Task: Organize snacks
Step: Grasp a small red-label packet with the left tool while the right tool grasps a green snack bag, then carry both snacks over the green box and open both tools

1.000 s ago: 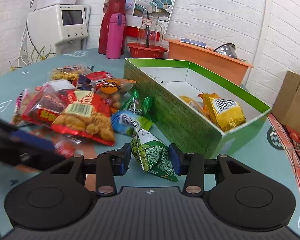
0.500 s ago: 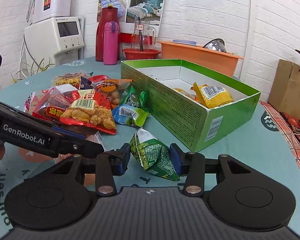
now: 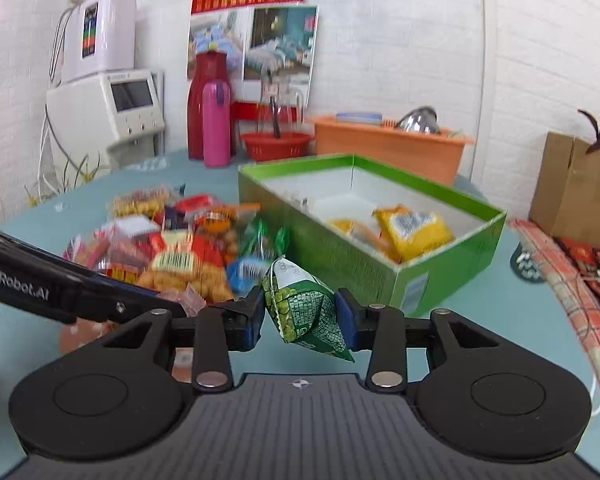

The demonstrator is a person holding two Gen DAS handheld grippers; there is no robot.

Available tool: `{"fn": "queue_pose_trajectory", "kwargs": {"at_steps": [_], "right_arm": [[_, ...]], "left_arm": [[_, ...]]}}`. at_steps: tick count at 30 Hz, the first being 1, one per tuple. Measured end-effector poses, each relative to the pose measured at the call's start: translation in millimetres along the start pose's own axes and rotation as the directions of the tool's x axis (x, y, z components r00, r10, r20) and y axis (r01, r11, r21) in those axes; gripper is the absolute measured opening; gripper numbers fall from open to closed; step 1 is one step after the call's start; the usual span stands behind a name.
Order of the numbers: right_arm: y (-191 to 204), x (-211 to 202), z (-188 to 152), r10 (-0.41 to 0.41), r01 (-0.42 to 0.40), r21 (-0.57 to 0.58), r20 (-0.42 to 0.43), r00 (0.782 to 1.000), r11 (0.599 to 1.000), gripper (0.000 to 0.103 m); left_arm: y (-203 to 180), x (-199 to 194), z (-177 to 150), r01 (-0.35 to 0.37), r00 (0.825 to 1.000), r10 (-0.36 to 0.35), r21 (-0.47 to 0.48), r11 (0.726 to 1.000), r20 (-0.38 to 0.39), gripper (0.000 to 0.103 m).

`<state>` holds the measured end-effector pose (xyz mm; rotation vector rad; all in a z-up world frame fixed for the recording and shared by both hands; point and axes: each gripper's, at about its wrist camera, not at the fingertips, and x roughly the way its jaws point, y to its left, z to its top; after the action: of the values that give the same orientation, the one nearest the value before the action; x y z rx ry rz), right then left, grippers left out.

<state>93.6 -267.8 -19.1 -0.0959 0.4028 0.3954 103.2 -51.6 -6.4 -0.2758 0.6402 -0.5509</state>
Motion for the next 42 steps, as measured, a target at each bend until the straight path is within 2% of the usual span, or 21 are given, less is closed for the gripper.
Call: {"fn": "queue_pose_trajectory", "kwargs": {"at_steps": [8,11,15,26,28,29,30,33,38,42], "right_arm": [[-12,8,37,-0.050,0.049,0.010,0.113,0.992,0.999,0.066],[-19,21,43,-0.073,0.072,0.018,0.119,0.990,0.997,0.066],[-28,43,47,-0.088,0.087,0.019,0.111,0.990,0.996,0.066],[-45,104,54,-0.113,0.113,0.011,0.074,0.991,0.994,0.067],[-44,113,53,-0.103,0.104,-0.006,0.071,0.992,0.995,0.073],[-43,116,52,-0.101,0.102,-0.013,0.067,0.993,0.995,0.081],[-42,118,50,-0.104,0.106,-0.019,0.053,0.993,0.994,0.103],[-40,119,45,-0.127,0.129,-0.041,0.041,0.991,0.991,0.103],[-40,111,44,-0.129,0.130,-0.039,0.028,0.991,0.991,0.103],[-34,94,49,-0.121,0.122,-0.026,0.049,0.991,0.992,0.103]], "left_arm": [[-4,9,60,0.028,0.994,-0.029,0.014,1.000,0.108,0.078],[2,27,80,0.032,0.993,-0.031,-0.005,0.999,0.117,0.078],[14,54,103,-0.001,0.990,0.003,-0.020,1.000,0.141,0.079],[41,115,124,-0.018,0.996,0.020,-0.033,0.999,0.083,0.080],[45,124,123,-0.031,0.997,0.033,-0.023,0.999,0.072,0.088],[47,127,122,-0.046,0.997,0.047,-0.019,0.999,0.069,0.103],[48,128,121,-0.064,0.996,0.065,-0.019,0.998,0.068,0.103],[50,124,118,-0.095,0.991,0.097,-0.023,0.995,0.088,0.103],[49,112,118,-0.097,0.991,0.101,-0.043,0.994,0.088,0.103],[38,92,118,-0.093,0.990,0.096,-0.027,0.995,0.100,0.103]]}}
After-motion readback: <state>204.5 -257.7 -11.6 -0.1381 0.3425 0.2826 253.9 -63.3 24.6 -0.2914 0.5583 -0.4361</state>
